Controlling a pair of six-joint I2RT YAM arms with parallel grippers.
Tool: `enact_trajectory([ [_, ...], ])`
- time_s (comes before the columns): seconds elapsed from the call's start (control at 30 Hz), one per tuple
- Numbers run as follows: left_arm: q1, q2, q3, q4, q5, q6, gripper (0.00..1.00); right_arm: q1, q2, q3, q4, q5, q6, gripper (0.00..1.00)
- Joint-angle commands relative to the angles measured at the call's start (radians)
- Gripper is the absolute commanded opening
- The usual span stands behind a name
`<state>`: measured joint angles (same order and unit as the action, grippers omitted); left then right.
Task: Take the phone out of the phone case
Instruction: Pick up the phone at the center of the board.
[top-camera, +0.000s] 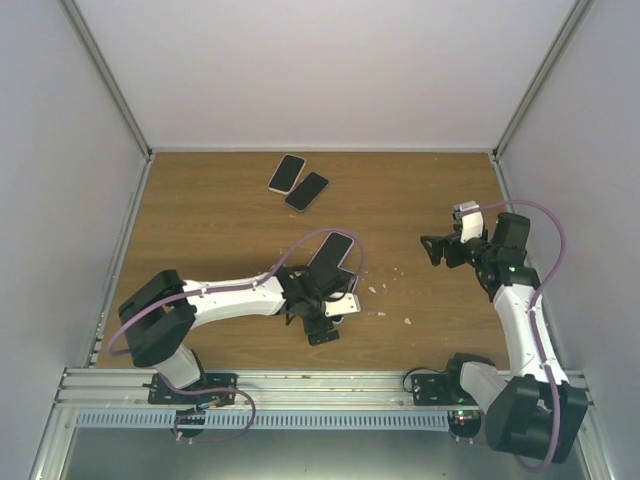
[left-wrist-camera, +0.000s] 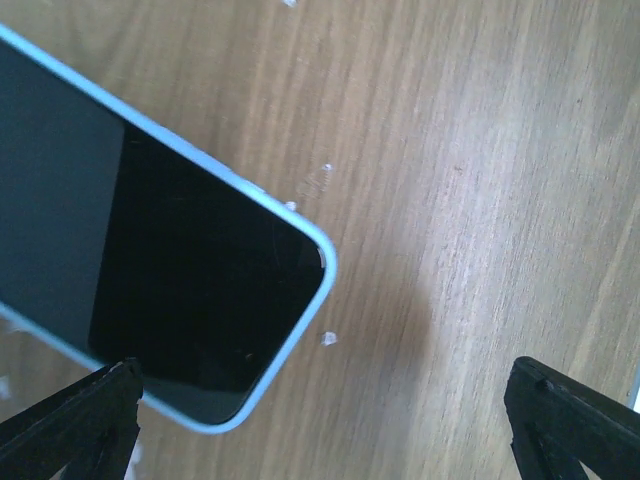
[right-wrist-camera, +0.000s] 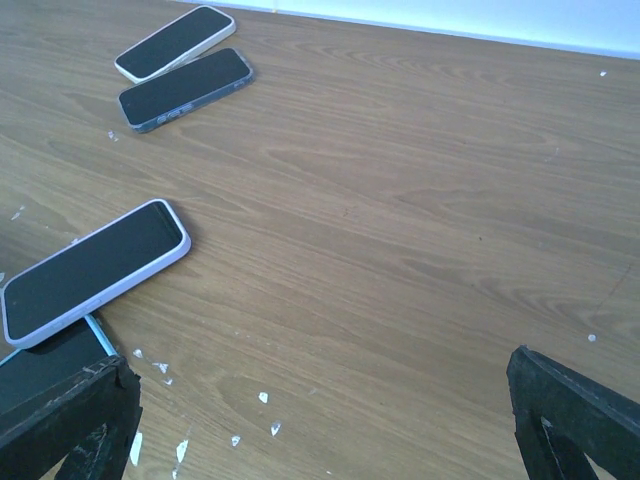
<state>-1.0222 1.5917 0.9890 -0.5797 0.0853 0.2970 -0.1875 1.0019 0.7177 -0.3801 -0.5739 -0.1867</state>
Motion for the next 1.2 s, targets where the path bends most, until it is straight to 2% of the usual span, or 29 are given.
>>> enact_trajectory([
  [0.0, -0.015, 0.046, 0.014, 0.049, 0.003, -0.011, 0.99, -0.016, -0.023, -0.012, 0.036, -0.003, -0.02, 1.0],
  [0.3, -0.002, 0.058, -0.018, 0.053, 0.016, -0.029, 0.99, -0.028, -0.023, -0.012, 0.037, -0.017, -0.022, 1.0],
  [0.73, -0.051, 0.109, 0.043, 0.13, -0.225, -0.017, 0.99, -0.036, -0.025, -0.012, 0.037, -0.023, -0.025, 1.0],
  [1.17, -0.079, 0.199, 0.114, 0.161, -0.279, -0.029, 0.99, -0.041, -0.022, -0.012, 0.037, -0.022, -0.026, 1.0],
])
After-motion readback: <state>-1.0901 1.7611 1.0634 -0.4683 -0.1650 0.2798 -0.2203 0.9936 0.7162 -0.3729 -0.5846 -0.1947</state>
